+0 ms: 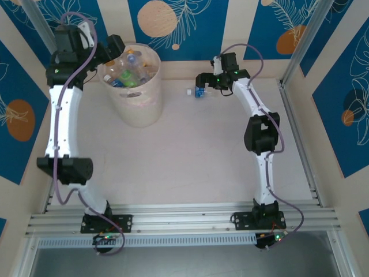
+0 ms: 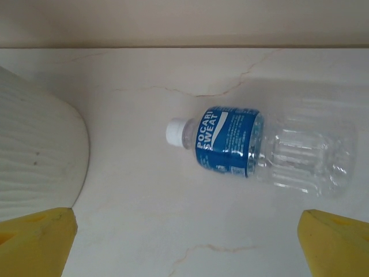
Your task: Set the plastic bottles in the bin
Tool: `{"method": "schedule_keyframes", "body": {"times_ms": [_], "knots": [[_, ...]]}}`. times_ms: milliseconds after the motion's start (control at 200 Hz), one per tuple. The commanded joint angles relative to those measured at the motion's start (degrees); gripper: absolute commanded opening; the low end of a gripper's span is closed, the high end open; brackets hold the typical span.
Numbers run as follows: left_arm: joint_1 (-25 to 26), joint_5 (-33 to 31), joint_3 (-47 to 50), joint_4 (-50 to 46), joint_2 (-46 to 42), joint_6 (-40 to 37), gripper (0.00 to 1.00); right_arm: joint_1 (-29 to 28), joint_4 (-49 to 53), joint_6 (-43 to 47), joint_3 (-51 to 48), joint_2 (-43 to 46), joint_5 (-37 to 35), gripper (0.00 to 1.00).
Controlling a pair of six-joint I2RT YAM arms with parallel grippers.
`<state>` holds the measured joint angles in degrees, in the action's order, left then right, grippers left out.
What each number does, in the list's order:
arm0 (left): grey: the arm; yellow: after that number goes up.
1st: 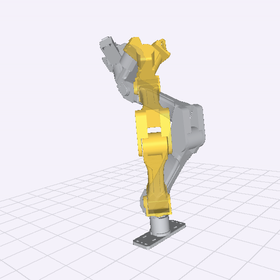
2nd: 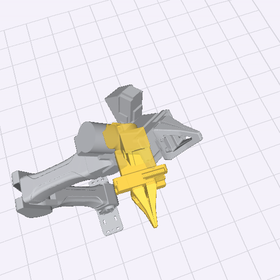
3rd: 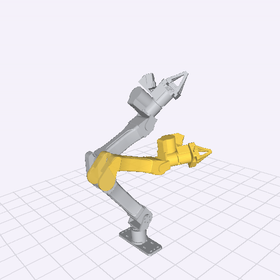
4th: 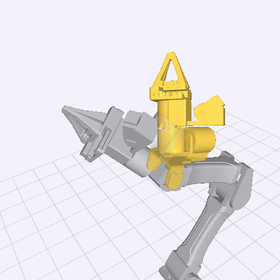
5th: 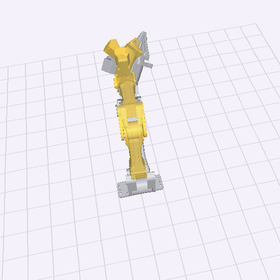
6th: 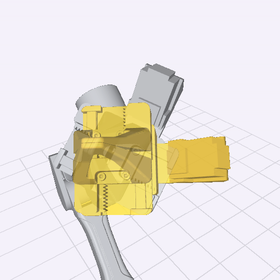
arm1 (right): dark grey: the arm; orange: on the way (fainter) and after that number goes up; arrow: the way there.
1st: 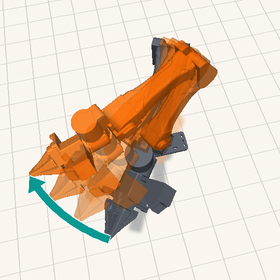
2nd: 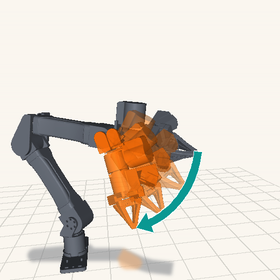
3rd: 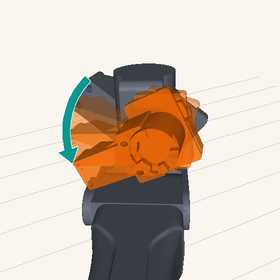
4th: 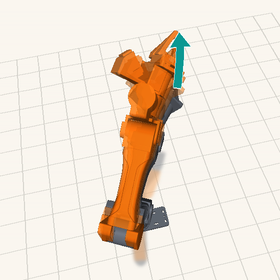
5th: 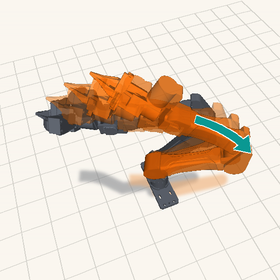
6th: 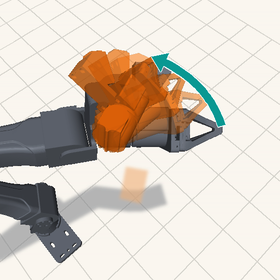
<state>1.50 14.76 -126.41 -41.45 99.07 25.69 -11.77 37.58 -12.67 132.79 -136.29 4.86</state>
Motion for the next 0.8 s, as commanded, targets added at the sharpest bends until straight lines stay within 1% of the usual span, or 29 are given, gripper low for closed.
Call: {"method": "schedule_keyframes", "body": {"times_ms": [0, 95, 215, 345, 455, 615, 795], "knots": [[-0.7, -0.1, 8.4, 3.9, -6.2, -3.0, 1.00, 0.9, 1.8, 2.6, 6.6, -5.0, 4.0, 0.99], [-0.7, -0.5, 14.6, 5.9, -11.1, -3.2, 1.00, 1.5, -0.8, 3.1, 8.5, -8.2, 4.0, 0.99], [-0.7, -0.6, 20.2, 7.6, -15.8, -3.4, 1.00, 2.2, -5.6, 3.5, 9.2, -10.6, 4.1, 0.99], [-0.7, -1.1, 25.6, 9.1, -19.8, -3.2, 1.00, 2.4, -5.5, 5.3, 15.5, -15.2, 2.9, 0.99], [-0.7, -1.2, 28.3, 9.2, -21.8, -3.5, 1.00, 2.9, -5.7, 5.2, 19.8, -18.8, 2.6, 0.99], [-0.3, -0.2, 31.6, 11.0, -23.8, -2.5, 1.00, 3.5, -7.4, 3.5, 22.1, -22.3, 4.8, 0.99], [1.8, -0.5, 34.0, 11.4, -24.2, -2.8, 1.00, 2.7, -3.7, 3.5, 23.5, -23.4, 8.1, 0.99]]}}
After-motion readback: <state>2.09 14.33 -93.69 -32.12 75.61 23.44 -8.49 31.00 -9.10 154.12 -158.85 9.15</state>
